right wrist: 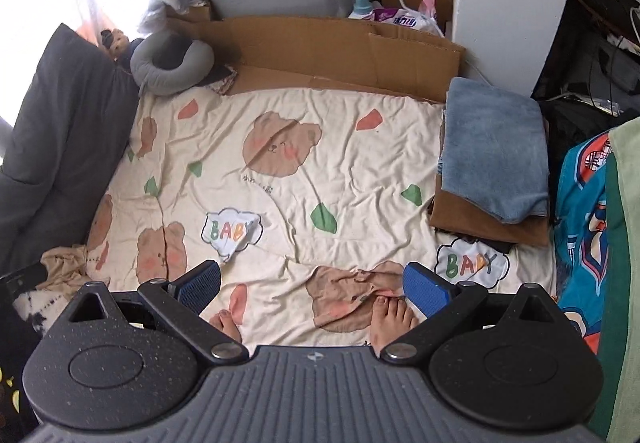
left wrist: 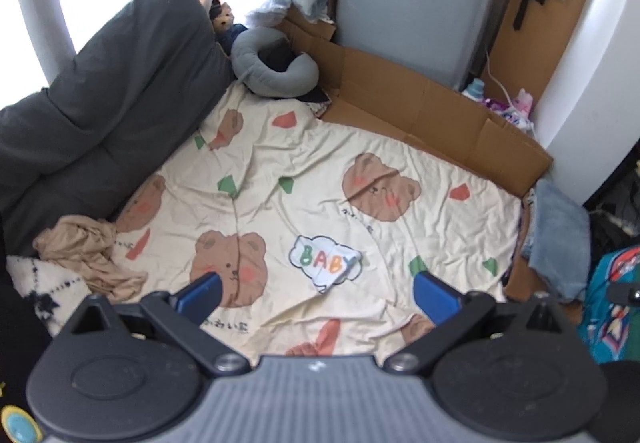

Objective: Fold clothes

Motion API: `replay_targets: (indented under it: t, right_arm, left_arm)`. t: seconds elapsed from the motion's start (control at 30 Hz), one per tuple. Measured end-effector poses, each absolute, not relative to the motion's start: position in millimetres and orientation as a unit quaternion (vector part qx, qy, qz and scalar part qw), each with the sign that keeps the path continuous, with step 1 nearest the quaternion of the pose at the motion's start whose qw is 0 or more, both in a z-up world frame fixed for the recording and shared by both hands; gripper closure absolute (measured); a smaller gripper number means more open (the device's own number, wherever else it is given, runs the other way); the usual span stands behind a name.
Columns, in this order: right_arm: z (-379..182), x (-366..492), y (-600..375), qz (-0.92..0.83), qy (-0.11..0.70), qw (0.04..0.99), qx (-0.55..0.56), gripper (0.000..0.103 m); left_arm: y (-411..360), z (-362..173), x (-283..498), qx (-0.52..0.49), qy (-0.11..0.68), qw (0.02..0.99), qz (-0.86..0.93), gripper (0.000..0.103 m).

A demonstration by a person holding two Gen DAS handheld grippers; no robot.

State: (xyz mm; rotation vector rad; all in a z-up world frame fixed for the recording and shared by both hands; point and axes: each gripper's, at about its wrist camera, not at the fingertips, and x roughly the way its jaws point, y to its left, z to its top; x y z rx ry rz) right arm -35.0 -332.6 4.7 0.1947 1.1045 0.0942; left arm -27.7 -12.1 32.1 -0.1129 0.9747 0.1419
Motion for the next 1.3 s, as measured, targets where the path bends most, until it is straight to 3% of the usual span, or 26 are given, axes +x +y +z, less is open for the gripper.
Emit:
replay_targets:
  t: [1.3]
  right_arm:
    - [-18.4, -41.0, -268.2, 0.079, 0.530, 0.844, 0.033, 0.003]
  left_arm:
    - [-36.4, 3.3, -28.1, -0.068, 0.492, 0.867, 0.049, 0.002]
